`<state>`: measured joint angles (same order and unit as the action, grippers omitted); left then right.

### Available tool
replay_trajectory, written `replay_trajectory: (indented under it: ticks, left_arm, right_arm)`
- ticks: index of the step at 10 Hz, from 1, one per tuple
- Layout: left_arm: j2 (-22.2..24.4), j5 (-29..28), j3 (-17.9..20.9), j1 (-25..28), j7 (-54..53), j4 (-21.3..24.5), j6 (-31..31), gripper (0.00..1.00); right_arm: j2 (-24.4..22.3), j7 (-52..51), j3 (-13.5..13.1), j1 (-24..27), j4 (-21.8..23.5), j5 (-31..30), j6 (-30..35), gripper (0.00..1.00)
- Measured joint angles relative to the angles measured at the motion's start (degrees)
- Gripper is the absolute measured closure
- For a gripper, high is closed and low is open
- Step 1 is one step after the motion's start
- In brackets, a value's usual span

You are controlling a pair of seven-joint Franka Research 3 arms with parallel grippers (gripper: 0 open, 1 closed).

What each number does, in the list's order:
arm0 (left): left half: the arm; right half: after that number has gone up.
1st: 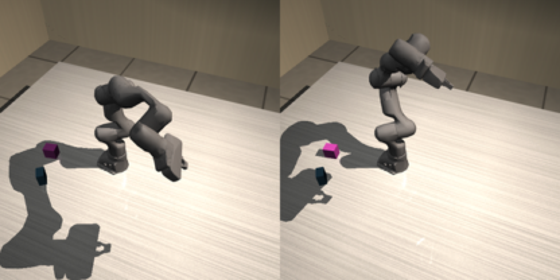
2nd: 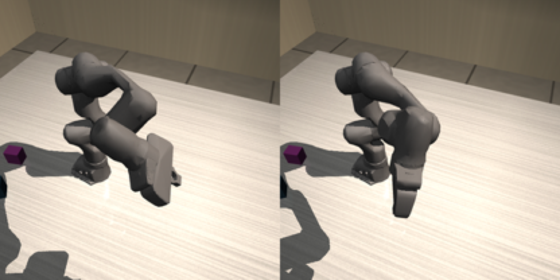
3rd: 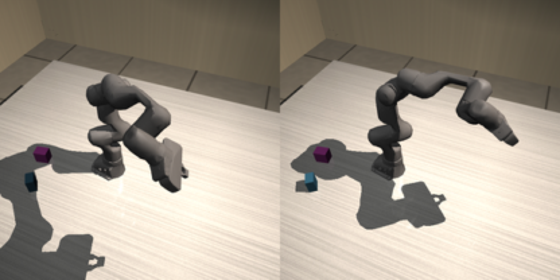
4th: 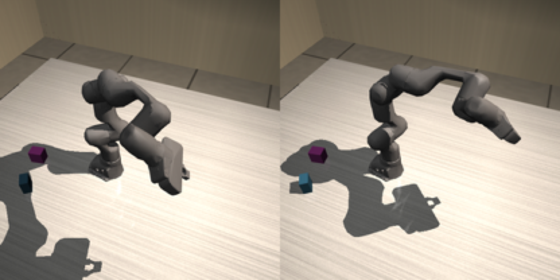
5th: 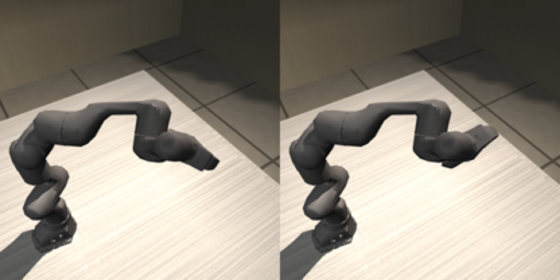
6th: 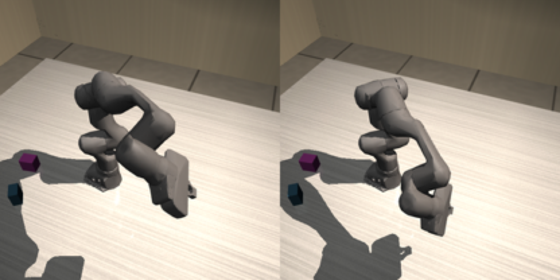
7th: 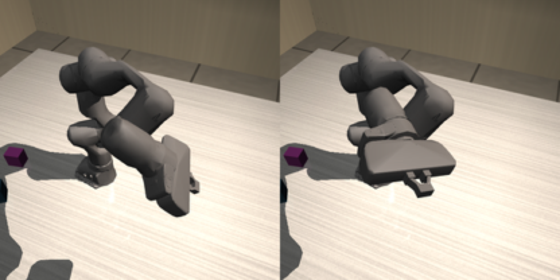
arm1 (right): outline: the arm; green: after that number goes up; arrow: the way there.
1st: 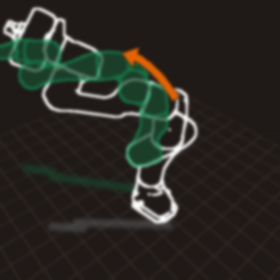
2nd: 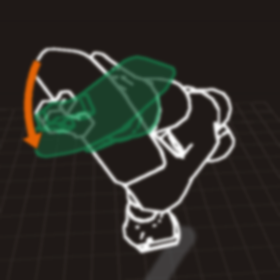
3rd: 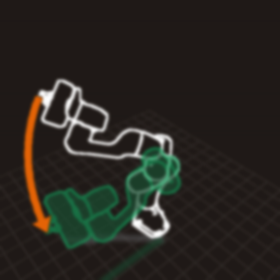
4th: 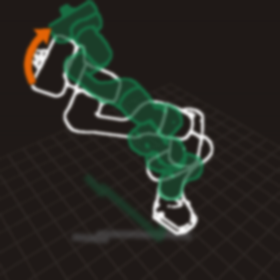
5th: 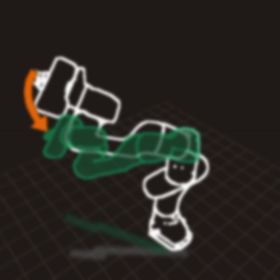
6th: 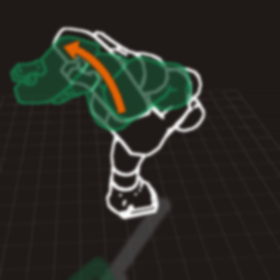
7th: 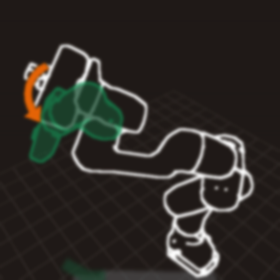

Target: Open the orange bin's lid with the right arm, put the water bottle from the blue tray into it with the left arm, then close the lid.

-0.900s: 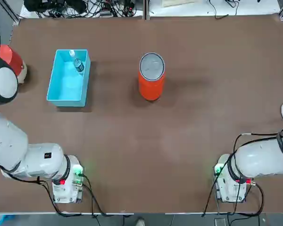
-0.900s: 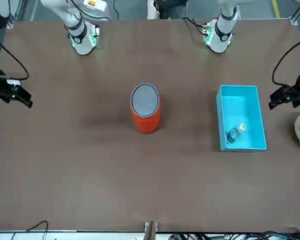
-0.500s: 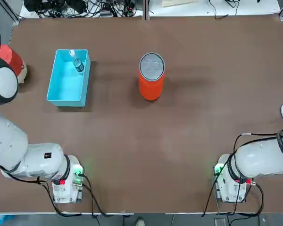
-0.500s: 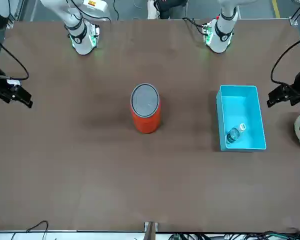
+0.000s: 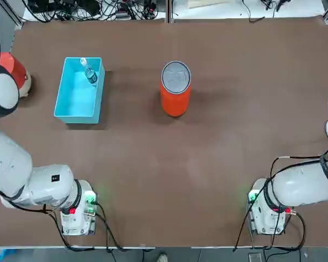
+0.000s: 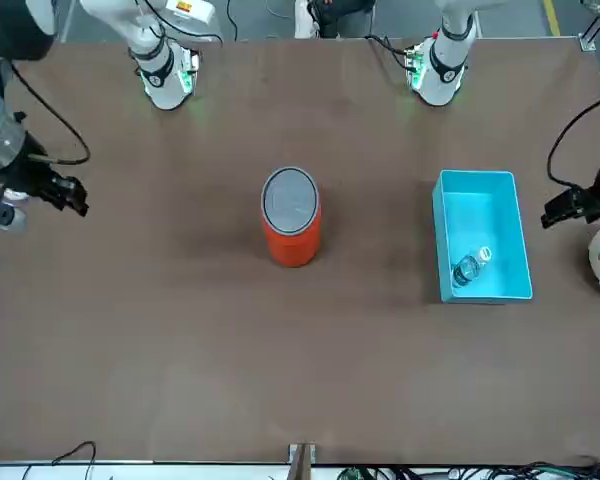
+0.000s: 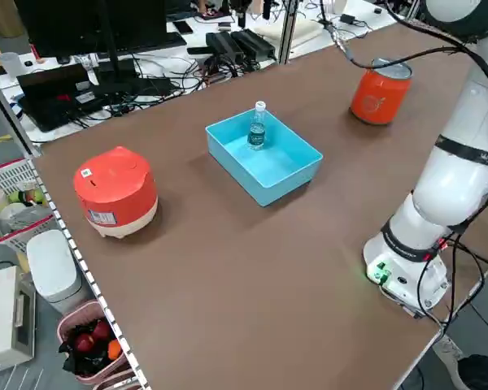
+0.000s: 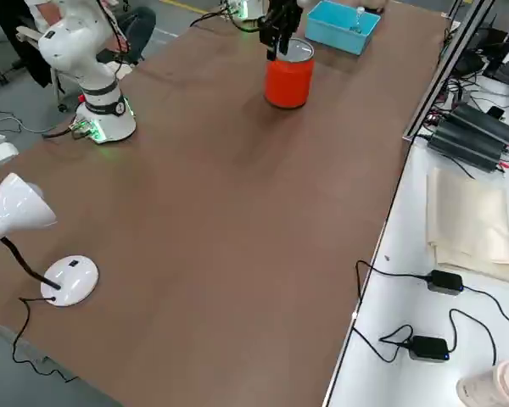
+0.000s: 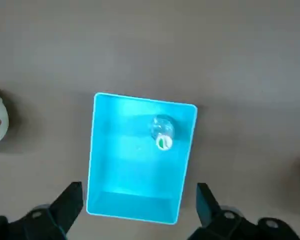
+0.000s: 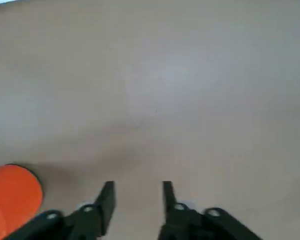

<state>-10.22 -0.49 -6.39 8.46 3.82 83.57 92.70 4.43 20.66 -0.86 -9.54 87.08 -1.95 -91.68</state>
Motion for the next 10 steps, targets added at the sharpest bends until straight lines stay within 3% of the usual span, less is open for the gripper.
replay_trajectory:
  ticks: [1,3,7,10]
  left_arm:
    - [0.1,0.0,0.0,0.2,0.7,3.0,2.7,0.00]
    - [1.2,0.0,-0.4,-0.1,4.2,12.4,11.0,0.00]
    - [4.8,0.0,-1.4,-0.4,6.1,32.8,29.1,0.02]
    - [4.8,0.0,-1.9,-0.5,6.1,41.4,38.9,0.05]
  right_arm:
    - [0.0,2.8,0.1,-2.2,0.7,0.1,-0.5,0.79]
    - [0.0,12.8,0.3,-7.5,3.1,0.7,-5.2,0.96]
    - [0.7,27.9,0.6,-22.3,8.7,4.0,-13.2,0.99]
    - [4.8,34.4,0.6,-28.2,9.6,7.3,-18.9,0.99]
